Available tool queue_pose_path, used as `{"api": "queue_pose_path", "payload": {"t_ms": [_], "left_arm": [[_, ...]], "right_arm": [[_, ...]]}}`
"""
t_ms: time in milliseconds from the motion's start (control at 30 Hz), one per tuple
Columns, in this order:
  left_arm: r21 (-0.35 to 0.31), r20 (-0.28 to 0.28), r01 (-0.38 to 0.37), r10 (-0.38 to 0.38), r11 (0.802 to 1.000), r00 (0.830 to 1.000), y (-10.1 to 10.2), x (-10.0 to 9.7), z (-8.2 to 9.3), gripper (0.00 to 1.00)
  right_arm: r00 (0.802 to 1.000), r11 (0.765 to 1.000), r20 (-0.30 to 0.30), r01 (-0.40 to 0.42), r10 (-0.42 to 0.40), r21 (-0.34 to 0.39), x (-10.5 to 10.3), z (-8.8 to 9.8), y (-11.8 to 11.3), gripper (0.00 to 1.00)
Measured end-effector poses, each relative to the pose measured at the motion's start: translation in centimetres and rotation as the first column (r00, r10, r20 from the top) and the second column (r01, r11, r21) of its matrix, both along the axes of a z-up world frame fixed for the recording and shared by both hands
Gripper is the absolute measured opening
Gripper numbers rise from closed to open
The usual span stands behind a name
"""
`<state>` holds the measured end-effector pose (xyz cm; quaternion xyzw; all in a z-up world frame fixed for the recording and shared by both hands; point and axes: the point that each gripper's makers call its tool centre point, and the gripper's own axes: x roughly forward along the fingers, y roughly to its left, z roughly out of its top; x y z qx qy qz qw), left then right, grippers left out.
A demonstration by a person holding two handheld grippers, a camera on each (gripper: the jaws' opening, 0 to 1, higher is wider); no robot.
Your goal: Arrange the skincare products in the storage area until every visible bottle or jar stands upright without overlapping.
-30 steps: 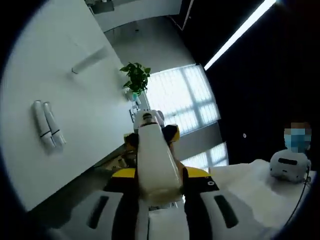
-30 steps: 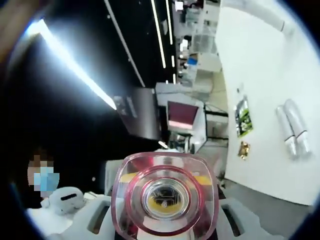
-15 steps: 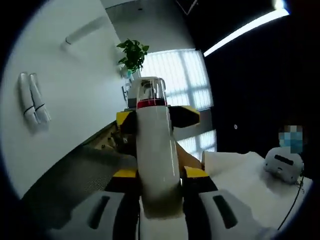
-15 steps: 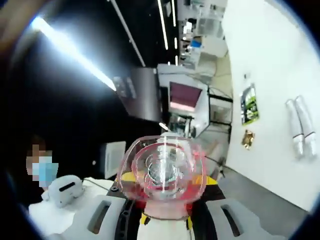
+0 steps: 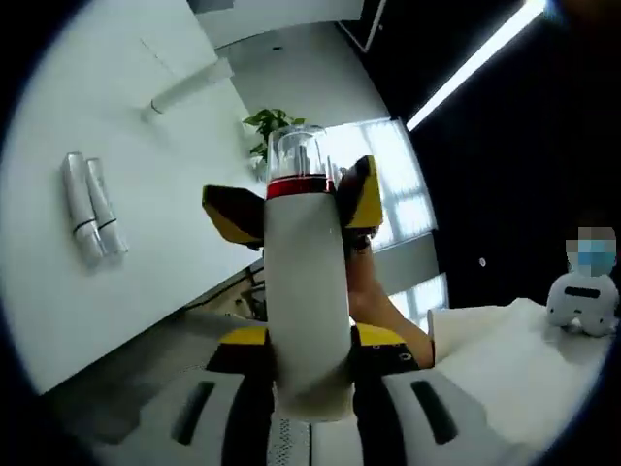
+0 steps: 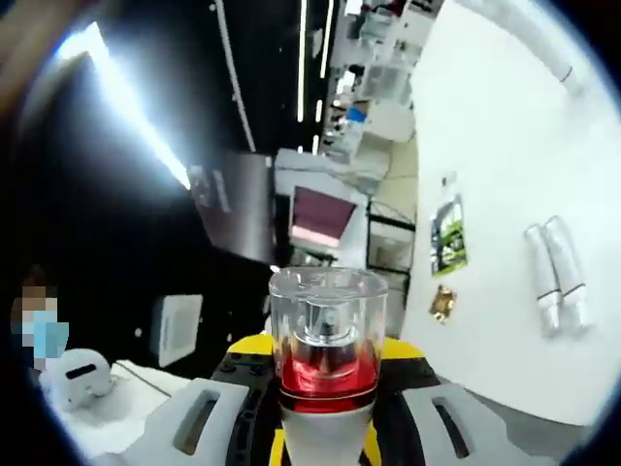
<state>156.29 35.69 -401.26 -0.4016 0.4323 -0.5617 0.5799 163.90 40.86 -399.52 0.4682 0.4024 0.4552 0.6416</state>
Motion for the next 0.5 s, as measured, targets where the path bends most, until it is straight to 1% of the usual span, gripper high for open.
{"api": "queue_pose_path", "payload": {"t_ms": [33, 133, 200, 233, 300, 400, 500], "left_arm": [[0.020, 0.013, -0.009, 0.008, 1.000, 1.000, 0.1, 0.1, -0.4, 0.24], [0.025, -0.010, -0.050, 0.051, 0.998, 0.999, 0.3, 0.6, -0.7, 0.24], [0.041, -0.020, -0.079, 0.080, 0.996, 0.997, 0.5, 1.0, -1.1, 0.24], [0.050, -0.025, -0.093, 0.094, 0.994, 0.995, 0.5, 1.1, -1.4, 0.24], [0.078, -0.016, -0.117, 0.119, 0.990, 0.993, 0.6, 1.4, -2.0, 0.24], [0.124, 0.005, -0.147, 0.147, 0.981, 0.989, 0.7, 1.9, -3.0, 0.24], [0.170, 0.034, -0.152, 0.148, 0.974, 0.988, 0.7, 2.3, -3.5, 0.24]], "right_arm": [[1.000, 0.999, 0.001, 0.003, -0.003, -0.033, 0.0, -0.5, 0.0, 0.36], [0.998, 0.997, -0.021, 0.056, -0.057, -0.048, 0.6, -1.1, -0.1, 0.36], [0.992, 0.988, -0.010, 0.128, -0.129, -0.090, 1.3, -2.1, -0.2, 0.36], [0.989, 0.984, -0.010, 0.145, -0.147, -0.104, 1.4, -2.5, -0.2, 0.37], [0.983, 0.975, -0.008, 0.179, -0.182, -0.133, 1.7, -3.3, -0.2, 0.37], [0.974, 0.959, 0.015, 0.226, -0.227, -0.170, 2.0, -3.9, -0.5, 0.38], [0.961, 0.932, 0.083, 0.276, -0.263, -0.237, 2.2, -4.4, -1.1, 0.38]]}}
